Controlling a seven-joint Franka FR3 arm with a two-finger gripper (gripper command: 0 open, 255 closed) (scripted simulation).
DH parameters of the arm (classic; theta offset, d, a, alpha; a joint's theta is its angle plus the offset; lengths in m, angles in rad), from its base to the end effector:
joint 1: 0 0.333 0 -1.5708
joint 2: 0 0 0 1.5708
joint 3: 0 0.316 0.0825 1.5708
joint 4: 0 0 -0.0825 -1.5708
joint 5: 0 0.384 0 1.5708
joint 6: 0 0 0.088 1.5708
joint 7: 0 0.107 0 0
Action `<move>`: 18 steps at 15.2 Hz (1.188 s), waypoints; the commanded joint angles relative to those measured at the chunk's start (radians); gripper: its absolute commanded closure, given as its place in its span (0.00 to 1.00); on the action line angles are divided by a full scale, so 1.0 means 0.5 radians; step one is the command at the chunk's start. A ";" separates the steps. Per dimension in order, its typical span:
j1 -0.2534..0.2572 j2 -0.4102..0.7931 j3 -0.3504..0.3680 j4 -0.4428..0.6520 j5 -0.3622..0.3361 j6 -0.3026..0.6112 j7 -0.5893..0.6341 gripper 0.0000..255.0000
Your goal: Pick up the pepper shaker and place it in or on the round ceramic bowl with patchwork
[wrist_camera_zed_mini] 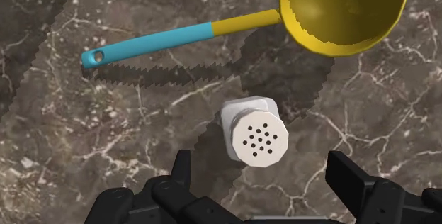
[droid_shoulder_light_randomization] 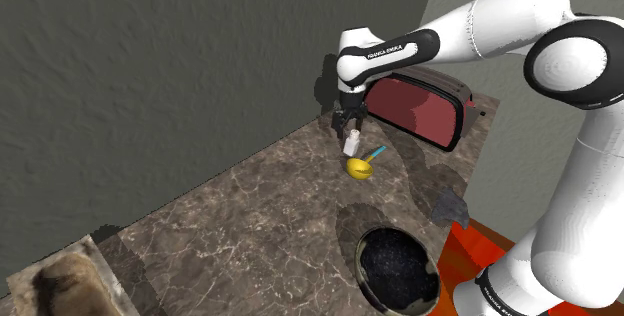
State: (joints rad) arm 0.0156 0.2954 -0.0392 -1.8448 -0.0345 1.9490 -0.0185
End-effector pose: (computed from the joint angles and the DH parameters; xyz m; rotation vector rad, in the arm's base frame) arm 0.6047 -0.0153 0.3522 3.0891 0.0175 -0.2973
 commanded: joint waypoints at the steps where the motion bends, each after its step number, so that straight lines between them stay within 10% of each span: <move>1: -0.003 0.013 -0.002 -0.035 -0.001 0.048 -0.003 0.00; 11: -0.005 0.030 -0.002 -0.082 -0.001 0.113 -0.003 0.00; 12: -0.005 0.030 -0.002 -0.082 -0.001 0.113 -0.003 1.00; 18: -0.005 0.030 -0.003 -0.082 -0.001 0.112 -0.003 1.00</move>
State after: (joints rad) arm 0.0134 0.3102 -0.0403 -1.8857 -0.0349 2.0054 -0.0201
